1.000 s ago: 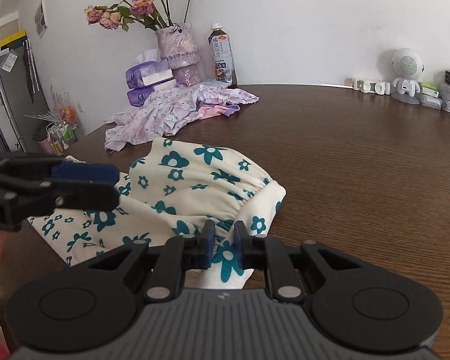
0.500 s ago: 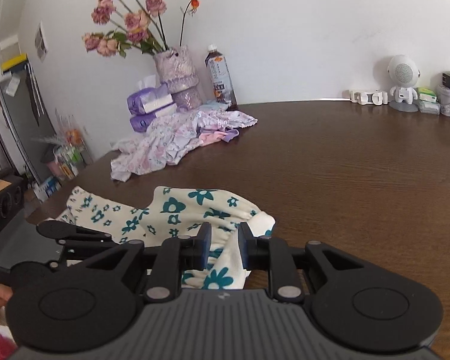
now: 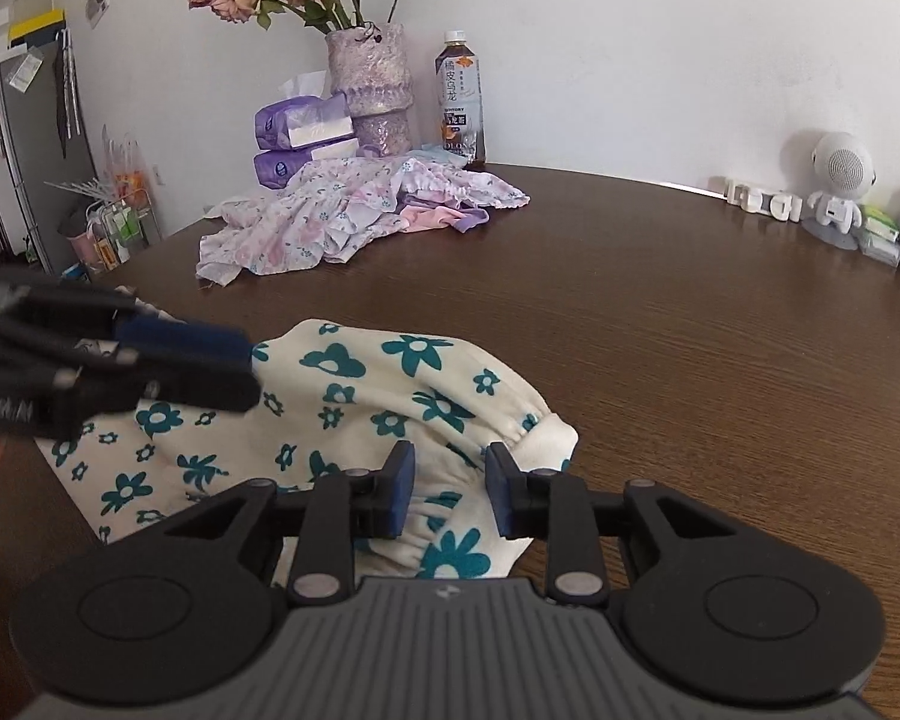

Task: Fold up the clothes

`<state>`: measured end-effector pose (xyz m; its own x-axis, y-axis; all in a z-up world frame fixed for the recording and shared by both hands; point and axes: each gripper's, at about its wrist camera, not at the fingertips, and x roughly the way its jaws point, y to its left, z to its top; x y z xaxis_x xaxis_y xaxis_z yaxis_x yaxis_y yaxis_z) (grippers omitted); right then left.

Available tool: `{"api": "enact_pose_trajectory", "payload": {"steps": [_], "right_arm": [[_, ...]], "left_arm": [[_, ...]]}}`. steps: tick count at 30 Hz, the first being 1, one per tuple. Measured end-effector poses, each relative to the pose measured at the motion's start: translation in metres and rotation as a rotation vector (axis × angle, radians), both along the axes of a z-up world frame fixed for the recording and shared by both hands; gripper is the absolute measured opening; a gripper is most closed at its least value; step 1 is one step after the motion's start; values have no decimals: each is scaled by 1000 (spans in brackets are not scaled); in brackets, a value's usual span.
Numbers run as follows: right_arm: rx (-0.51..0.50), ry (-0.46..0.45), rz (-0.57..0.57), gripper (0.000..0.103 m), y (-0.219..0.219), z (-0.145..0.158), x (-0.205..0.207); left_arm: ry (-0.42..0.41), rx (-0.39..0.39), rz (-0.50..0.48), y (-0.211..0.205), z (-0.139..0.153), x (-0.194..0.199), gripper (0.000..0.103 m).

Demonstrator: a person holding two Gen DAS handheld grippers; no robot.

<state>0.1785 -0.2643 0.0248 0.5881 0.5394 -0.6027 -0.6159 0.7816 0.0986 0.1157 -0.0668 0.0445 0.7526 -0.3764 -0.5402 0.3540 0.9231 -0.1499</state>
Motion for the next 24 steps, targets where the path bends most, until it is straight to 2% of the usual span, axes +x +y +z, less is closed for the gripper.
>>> {"api": "enact_pose_trajectory", "payload": {"steps": [1, 5, 7, 8, 9, 12, 15, 17, 22, 24], "right_arm": [[-6, -7, 2, 27, 1, 0, -1], [-24, -35, 17, 27, 2, 1, -6], [-20, -38, 25, 27, 1, 2, -6], [-15, -38, 29, 27, 0, 2, -6], [4, -33, 28, 27, -3, 4, -5], [79, -21, 24, 28, -17, 12, -2], [98, -33, 16, 31, -25, 18, 2], [76, -34, 21, 35, -26, 18, 5], [-22, -28, 63, 37, -22, 25, 18], [-81, -21, 114, 41, -18, 30, 24]], "left_arm": [[9, 9, 10, 0, -1, 6, 40], [69, 12, 18, 1, -16, 26, 41], [91, 5, 4, 2, -24, 32, 36], [93, 8, -6, 3, -27, 32, 14], [91, 12, -16, 4, -28, 32, 2], [86, 23, -47, 7, -32, 29, 2], [84, 55, -64, 7, -33, 25, 2], [93, 70, -81, 8, -34, 22, 2], [116, 110, -158, 11, -27, 22, 3], [114, 118, -193, 15, -17, 24, 13]]}}
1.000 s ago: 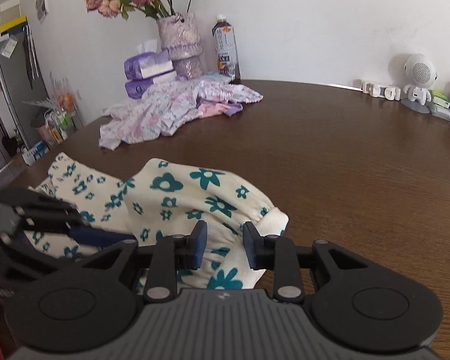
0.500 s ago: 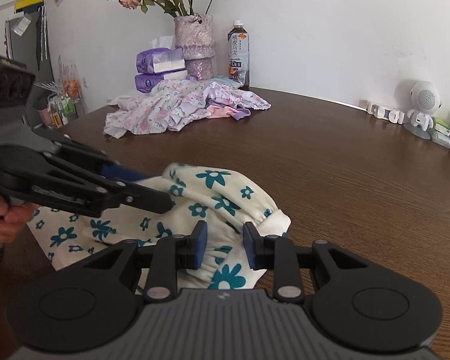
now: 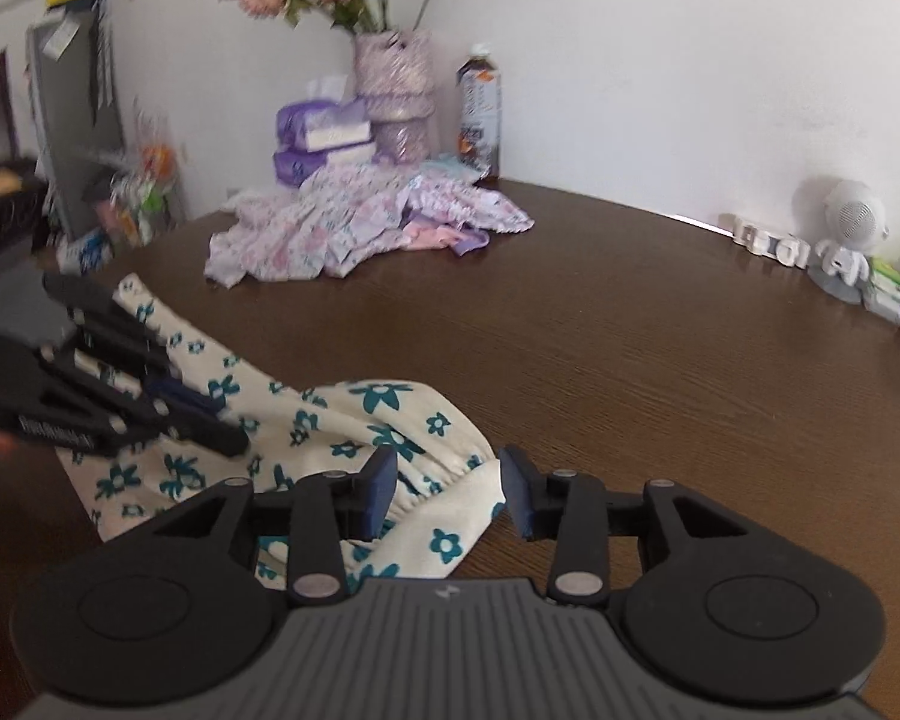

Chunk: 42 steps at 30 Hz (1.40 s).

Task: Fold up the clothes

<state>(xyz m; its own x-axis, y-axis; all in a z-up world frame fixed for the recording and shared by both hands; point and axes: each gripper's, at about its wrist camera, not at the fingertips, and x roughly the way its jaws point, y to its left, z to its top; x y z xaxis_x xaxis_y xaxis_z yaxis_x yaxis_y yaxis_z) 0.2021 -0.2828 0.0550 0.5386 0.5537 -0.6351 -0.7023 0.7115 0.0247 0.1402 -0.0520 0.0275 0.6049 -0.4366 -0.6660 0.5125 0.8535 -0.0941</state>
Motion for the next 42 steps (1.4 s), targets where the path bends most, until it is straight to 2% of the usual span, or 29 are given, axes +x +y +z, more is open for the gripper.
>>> {"api": "enact_pose_trajectory", "payload": {"steps": [1, 3, 4, 7, 13, 16, 19, 21, 24, 31, 36, 42], "right_arm": [[-27, 4, 34, 43, 3, 3, 3], [-86, 11, 107, 49, 11, 6, 9], [-113, 13, 124, 50, 16, 6, 12], [-184, 22, 151, 50, 31, 5, 23], [-214, 73, 254, 51, 36, -6, 37], [-248, 108, 316, 52, 40, -4, 46], [-295, 129, 384, 41, 47, -3, 49], [-326, 122, 418, 20, 51, -3, 45], [-396, 60, 465, 13, 56, -1, 33], [-545, -79, 578, 10, 66, 1, 5], [-577, -156, 646, 10, 70, -1, -4], [-616, -208, 681, 10, 71, -5, -12]], "left_arm": [[-11, 8, -21, 1, 6, 1, 19], [-47, 37, -76, 0, 20, 6, 38], [-60, 56, -100, -3, 25, 10, 41], [-64, 107, -148, -15, 31, 25, 43], [17, 128, -263, -27, 16, 51, 43], [22, 179, -317, -32, 15, 63, 43], [28, 217, -377, -39, 14, 68, 49], [33, 240, -419, -43, 14, 71, 53], [5, 270, -471, -51, 12, 69, 53], [-36, 326, -529, -70, 9, 63, 53], [-88, 415, -573, -76, 14, 55, 57], [-116, 494, -679, -92, 5, 55, 57]]}}
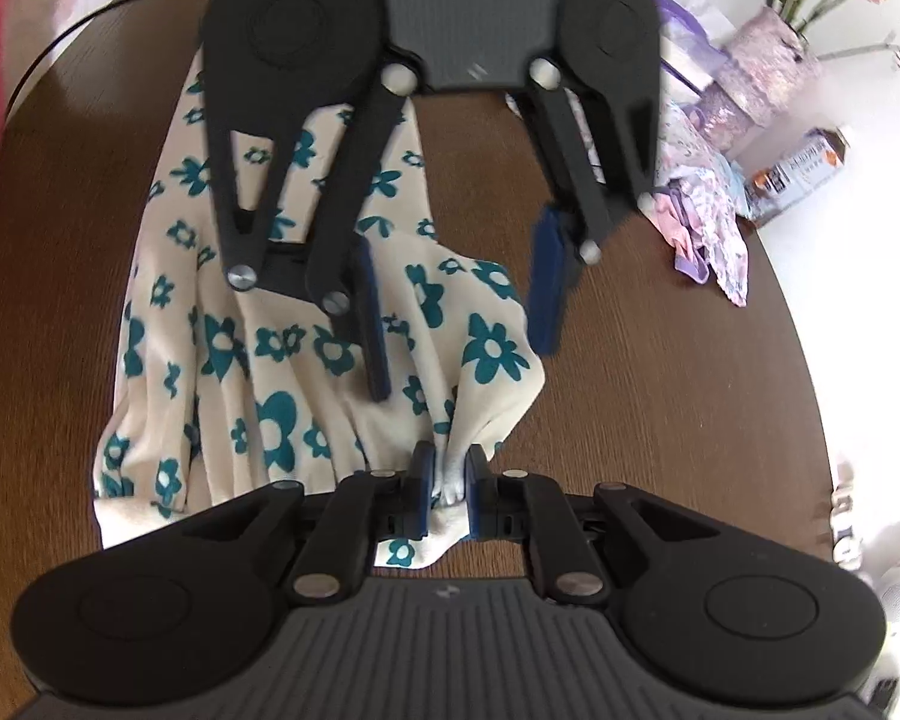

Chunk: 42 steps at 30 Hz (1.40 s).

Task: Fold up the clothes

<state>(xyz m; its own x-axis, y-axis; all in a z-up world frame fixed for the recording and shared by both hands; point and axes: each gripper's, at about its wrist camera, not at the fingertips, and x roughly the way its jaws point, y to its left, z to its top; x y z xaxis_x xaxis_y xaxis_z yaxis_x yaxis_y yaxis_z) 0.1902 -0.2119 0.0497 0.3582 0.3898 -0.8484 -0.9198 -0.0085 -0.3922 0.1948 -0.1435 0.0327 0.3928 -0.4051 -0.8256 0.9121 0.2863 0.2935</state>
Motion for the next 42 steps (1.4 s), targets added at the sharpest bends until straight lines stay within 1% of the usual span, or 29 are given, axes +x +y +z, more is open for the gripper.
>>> {"api": "enact_pose_trajectory", "payload": {"steps": [3, 4, 5, 6, 7, 8, 10, 11, 14, 16, 17, 20, 25, 29, 30, 31, 32, 33, 35, 38, 41, 42], "right_arm": [[-2, -3, 4, 10, -1, 1, -1], [-4, -8, 6, 10, -2, 1, -1], [-6, -12, 9, 10, -2, 0, -2], [-8, -17, 12, 10, -2, 0, -2], [-8, -21, 13, 10, -2, 0, -2], [-3, -21, 6, 13, -3, 0, -1], [18, -8, -15, 23, -3, 4, 4], [31, 5, -28, 31, -4, 6, 8], [67, 74, -52, 32, -4, 14, 22], [68, 110, -41, 32, -2, 13, 27], [56, 126, -32, 32, 0, 10, 28], [23, 166, 3, 13, 2, 2, 27], [13, 119, 36, 9, -1, 2, 16], [-14, 56, 80, 8, -4, -1, 4], [-19, 42, 89, 8, -5, -2, 1], [-24, 28, 99, 8, -6, -3, -3], [-28, 13, 111, 8, -5, -4, -4], [-30, 1, 119, 8, -3, -5, -4], [-24, -11, 118, 7, -3, -4, -5], [-3, -24, 113, 6, -5, -1, -6], [26, -29, 108, 6, -9, 4, -8], [34, -28, 107, 6, -11, 5, -8]], "left_arm": [[39, 8, -14, -5, -3, 7, 56], [51, 14, -24, -6, -4, 9, 52], [64, 15, -36, -7, -4, 10, 40], [77, 12, -47, -7, -3, 10, 16], [84, 10, -55, -7, -3, 10, 8], [82, 9, -61, -6, -3, 8, 7], [99, 8, -55, -3, -3, 5, 7], [119, 6, -45, -2, -3, 5, 7], [186, -7, -10, -2, -3, 12, 7], [208, -24, 20, -2, -2, 15, 7], [217, -31, 33, -2, -2, 16, 7], [229, -31, 48, 1, -1, 15, 7], [227, 28, 61, 6, 1, 9, 6], [243, 56, 83, 13, 2, 6, 5], [236, 50, 85, 15, 3, 5, 8], [223, 26, 84, 18, 5, 5, 11], [203, -4, 84, 19, 9, 5, 20], [180, -29, 87, 20, 12, 5, 37], [158, -46, 80, 17, 16, 8, 51], [168, -38, 34, 10, 12, 13, 51], [203, -22, -5, 5, 3, 19, 49], [218, -19, -17, 4, 0, 20, 39]]}}
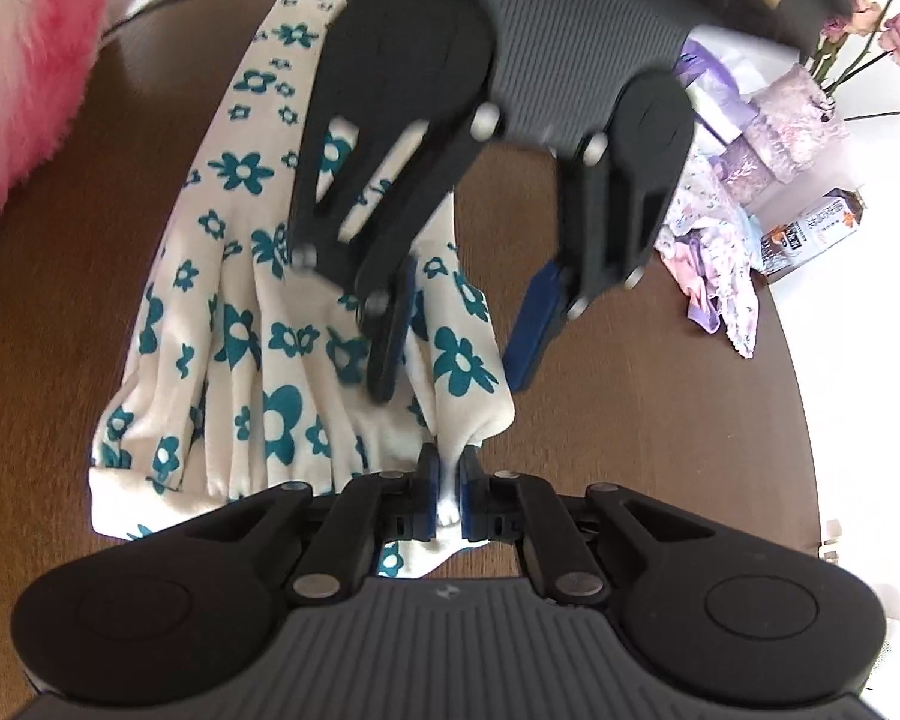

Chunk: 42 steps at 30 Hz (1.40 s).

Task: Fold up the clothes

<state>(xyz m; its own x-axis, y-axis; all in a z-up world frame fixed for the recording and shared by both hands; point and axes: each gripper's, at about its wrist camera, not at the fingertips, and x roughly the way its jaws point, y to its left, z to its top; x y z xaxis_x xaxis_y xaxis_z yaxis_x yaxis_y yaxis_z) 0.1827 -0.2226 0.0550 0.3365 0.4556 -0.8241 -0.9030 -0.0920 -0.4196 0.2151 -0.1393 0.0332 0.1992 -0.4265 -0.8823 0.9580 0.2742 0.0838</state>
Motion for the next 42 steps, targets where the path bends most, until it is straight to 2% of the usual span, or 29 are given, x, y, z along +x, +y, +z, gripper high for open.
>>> {"api": "enact_pose_trajectory", "payload": {"steps": [2, 5, 10, 12, 17, 21, 23, 26, 29, 30, 35, 37, 39, 40, 42], "right_arm": [[6, 4, -3, 5, -2, 1, 1], [3, 14, -7, 6, -4, 1, 3], [9, 64, -29, 11, -1, 3, 14], [28, 99, -60, 14, -4, 8, 21], [114, 172, -138, 14, -17, 22, 34], [236, 240, -242, 14, -25, 29, 47], [256, 269, -293, 14, -24, 24, 53], [218, 296, -339, 13, -17, 6, 56], [181, 265, -348, 13, -13, -9, 48], [175, 252, -351, 13, -12, -13, 45], [167, 170, -357, 13, -9, -19, 29], [163, 150, -358, 12, -7, -21, 25], [161, 132, -350, 12, -8, -21, 21], [160, 123, -346, 12, -7, -21, 19], [157, 107, -343, 11, -5, -23, 18]], "left_arm": [[27, -7, -24, 1, -2, -4, 6], [32, -7, -13, 8, 9, -13, 7], [144, 14, 79, 14, 5, -7, 6], [167, 16, 110, 15, 2, -6, 6], [195, -10, 137, 24, 0, -5, 6], [211, -27, 148, 31, 0, -4, 7], [220, -32, 152, 32, 0, -4, 7], [258, -45, 179, 36, 0, 0, 8], [286, -57, 232, 43, 1, 7, 11], [282, -54, 249, 46, 2, 8, 16], [222, -68, 320, 69, 16, -1, 20], [177, -119, 322, 73, 30, -7, 23], [137, -190, 302, 71, 44, -11, 37], [118, -218, 291, 67, 49, -11, 40], [85, -238, 282, 58, 52, -13, 40]]}}
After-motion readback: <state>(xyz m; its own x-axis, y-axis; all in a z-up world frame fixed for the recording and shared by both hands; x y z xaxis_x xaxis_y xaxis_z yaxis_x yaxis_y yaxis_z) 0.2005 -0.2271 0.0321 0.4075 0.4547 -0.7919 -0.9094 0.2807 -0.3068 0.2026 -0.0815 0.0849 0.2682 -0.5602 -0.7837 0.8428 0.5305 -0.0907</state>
